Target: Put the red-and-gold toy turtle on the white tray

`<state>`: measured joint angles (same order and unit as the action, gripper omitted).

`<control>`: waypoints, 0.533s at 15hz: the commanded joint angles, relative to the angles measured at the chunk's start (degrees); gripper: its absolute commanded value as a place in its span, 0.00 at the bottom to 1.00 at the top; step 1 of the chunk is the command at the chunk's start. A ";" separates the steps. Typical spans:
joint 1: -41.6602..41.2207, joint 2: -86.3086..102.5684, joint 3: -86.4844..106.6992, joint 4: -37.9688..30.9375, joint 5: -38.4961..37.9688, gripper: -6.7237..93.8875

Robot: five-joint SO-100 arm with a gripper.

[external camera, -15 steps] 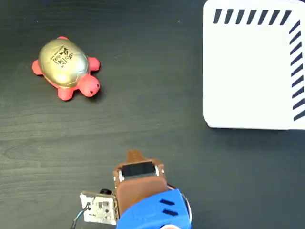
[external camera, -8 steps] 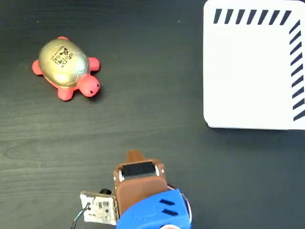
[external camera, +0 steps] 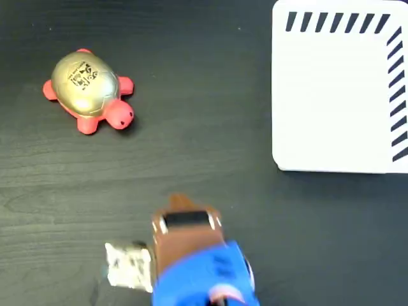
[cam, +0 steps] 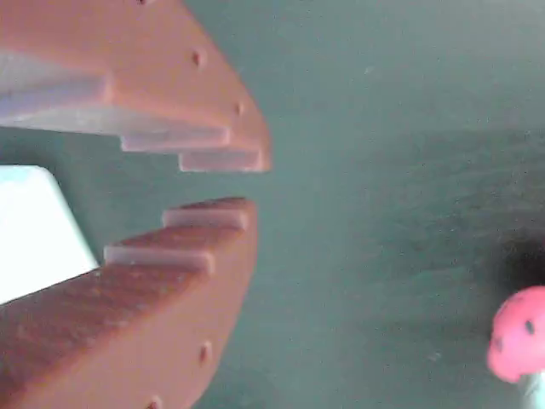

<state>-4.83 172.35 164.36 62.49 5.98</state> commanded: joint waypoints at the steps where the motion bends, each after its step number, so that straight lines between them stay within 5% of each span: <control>1: -2.72 -19.07 -17.49 -6.15 3.08 0.07; 8: -5.62 -66.71 -67.68 13.18 24.35 0.07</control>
<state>-9.93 110.92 108.11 72.07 25.40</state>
